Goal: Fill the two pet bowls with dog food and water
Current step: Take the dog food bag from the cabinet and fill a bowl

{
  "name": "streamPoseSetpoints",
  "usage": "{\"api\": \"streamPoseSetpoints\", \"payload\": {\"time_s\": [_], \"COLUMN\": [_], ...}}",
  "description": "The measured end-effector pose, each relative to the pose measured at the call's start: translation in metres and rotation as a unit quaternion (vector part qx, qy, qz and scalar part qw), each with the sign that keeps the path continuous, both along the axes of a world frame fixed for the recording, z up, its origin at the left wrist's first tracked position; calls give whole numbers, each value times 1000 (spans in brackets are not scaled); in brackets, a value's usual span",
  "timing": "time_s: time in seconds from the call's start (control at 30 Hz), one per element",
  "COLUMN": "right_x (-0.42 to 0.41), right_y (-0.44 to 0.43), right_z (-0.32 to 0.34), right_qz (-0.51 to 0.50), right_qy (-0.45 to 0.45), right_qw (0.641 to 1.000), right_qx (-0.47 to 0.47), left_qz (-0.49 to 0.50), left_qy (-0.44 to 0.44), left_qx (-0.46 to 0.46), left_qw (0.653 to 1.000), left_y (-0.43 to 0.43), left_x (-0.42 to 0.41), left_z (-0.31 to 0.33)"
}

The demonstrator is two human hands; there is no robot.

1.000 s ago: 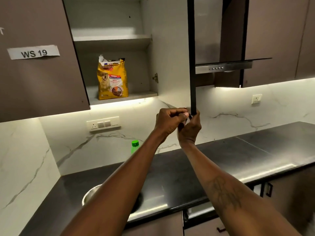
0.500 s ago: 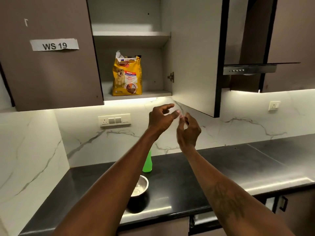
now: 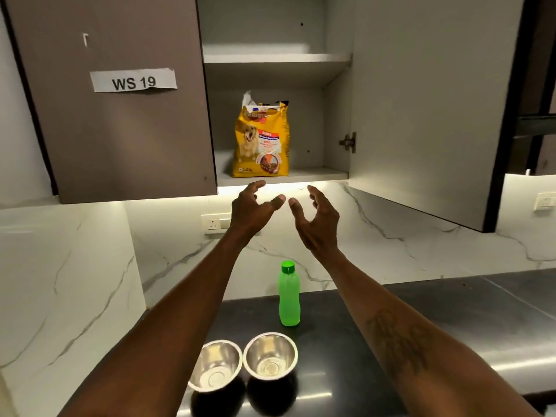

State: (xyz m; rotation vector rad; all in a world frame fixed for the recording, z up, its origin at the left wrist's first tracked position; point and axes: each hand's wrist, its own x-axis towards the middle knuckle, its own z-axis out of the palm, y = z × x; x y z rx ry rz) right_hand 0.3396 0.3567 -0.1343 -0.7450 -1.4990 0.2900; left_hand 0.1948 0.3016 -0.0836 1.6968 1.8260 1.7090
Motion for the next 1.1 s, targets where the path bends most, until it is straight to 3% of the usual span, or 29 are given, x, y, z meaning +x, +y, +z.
{"api": "streamPoseSetpoints", "payload": {"time_s": [0.37, 0.9, 1.1], "right_x": [-72, -100, -105], "right_y": [45, 157, 216], "right_z": [43, 95, 109], "right_qz": [31, 16, 26], "right_qy": [-12, -59, -56], "right_qw": [999, 998, 997], "right_qx": [9, 18, -35], "left_qz": [-7, -27, -34], "left_qy": [-8, -54, -95], "left_qx": [-1, -7, -18], "left_qw": [1000, 998, 995], "left_y": [42, 122, 167], "left_x": [-80, -113, -121], "left_z": [34, 67, 78]}}
